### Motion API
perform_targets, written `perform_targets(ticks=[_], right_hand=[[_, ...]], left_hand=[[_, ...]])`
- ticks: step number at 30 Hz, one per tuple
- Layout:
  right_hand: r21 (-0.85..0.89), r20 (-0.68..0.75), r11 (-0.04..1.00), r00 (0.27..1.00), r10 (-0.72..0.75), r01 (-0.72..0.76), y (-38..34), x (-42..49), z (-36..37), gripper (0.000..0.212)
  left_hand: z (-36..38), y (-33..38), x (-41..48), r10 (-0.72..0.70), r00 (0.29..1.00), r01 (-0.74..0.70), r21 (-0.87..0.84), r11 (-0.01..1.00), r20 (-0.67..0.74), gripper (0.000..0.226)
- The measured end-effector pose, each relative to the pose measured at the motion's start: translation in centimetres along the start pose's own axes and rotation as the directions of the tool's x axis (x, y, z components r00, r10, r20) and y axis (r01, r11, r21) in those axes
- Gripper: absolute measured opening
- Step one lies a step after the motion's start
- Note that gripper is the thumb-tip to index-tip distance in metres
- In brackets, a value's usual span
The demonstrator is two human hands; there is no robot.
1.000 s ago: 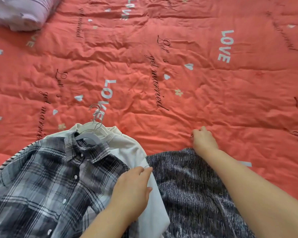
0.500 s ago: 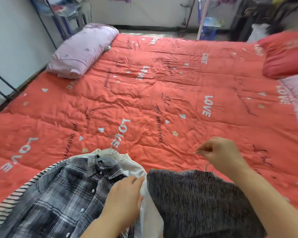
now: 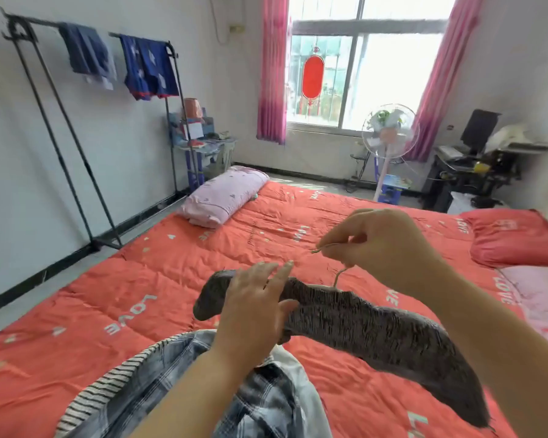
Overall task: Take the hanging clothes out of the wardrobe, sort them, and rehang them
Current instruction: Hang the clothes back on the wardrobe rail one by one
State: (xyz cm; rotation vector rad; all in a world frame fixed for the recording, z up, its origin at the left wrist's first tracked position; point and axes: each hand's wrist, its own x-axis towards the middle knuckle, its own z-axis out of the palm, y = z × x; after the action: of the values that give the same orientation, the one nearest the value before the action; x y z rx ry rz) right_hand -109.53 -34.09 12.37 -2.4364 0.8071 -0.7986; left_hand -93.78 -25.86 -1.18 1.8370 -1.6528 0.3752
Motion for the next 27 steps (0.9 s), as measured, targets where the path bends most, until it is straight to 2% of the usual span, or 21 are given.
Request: perform_targets(ticks=[3,6,9,12,14,16,17,19,20,23,27], right_hand=[[0.101,0.021,0.989,0.993,-0.114,0.112,-8.2,-1.1,0.7,0.012],[0.279,0.025,0.941,0.979,-0.205,0.189,-15.4,-1.7,2.8,0.017],[0.417,-0.007,0.874,0.962,-0.272,0.250,-22.1,-2.1,6.2,0.024],[0.447,-0.076,0.828,0.937,-0.341,0.338,-28.3,-2.7,10.8,0.020],[0.408,-0.062,0.837,0.926,-0.372,0.364,-32.0,-3.7,14.6,0.037],[0.451,0.021,0.812,0.905,-0.425,0.371,-35.0,-5.4,18.5,0.057],[0.432,0.076,0.803,0.871,-0.485,0.410,-36.4,-6.7,20.5,0.063],[0.249,0.213,0.772,0.744,-0.633,0.585,-38.9,-9.3,24.3,0.071],[0.176,0.224,0.708,0.673,-0.705,0.684,-40.1,-10.4,26.1,0.073],[0.117,0.076,0.489,0.483,-0.872,0.864,-44.4,-11.7,31.1,0.072],[0.129,-0.034,0.263,0.269,-0.962,0.956,-52.2,-11.9,37.2,0.071]], left_hand=[[-6.7,-1.7,-3.4,-0.002,0.991,0.012,0.078,0.997,-0.134,0.057],[-14.3,-4.3,-7.9,-0.026,0.968,0.069,0.163,0.984,-0.250,0.054],[-22.1,-6.5,-12.5,-0.049,0.946,0.142,0.272,0.952,-0.321,0.042],[-29.7,-8.5,-17.9,-0.124,0.926,0.247,0.323,0.914,-0.356,0.039],[-34.3,-9.6,-21.9,-0.193,0.905,0.335,0.356,0.873,-0.378,0.038],[-38.7,-10.5,-25.7,-0.298,0.856,0.461,0.362,0.811,-0.423,0.043],[-40.8,-11.0,-27.6,-0.336,0.824,0.515,0.357,0.780,-0.456,0.044],[-44.7,-12.0,-31.1,-0.366,0.761,0.591,0.342,0.730,-0.535,0.044],[-46.4,-12.4,-32.8,-0.370,0.726,0.626,0.332,0.706,-0.580,0.045],[-50.9,-13.5,-37.9,-0.398,0.613,0.731,0.298,0.614,-0.683,0.048],[-55.6,-14.9,-43.5,-0.427,0.473,0.850,0.271,0.452,-0.771,0.045]])
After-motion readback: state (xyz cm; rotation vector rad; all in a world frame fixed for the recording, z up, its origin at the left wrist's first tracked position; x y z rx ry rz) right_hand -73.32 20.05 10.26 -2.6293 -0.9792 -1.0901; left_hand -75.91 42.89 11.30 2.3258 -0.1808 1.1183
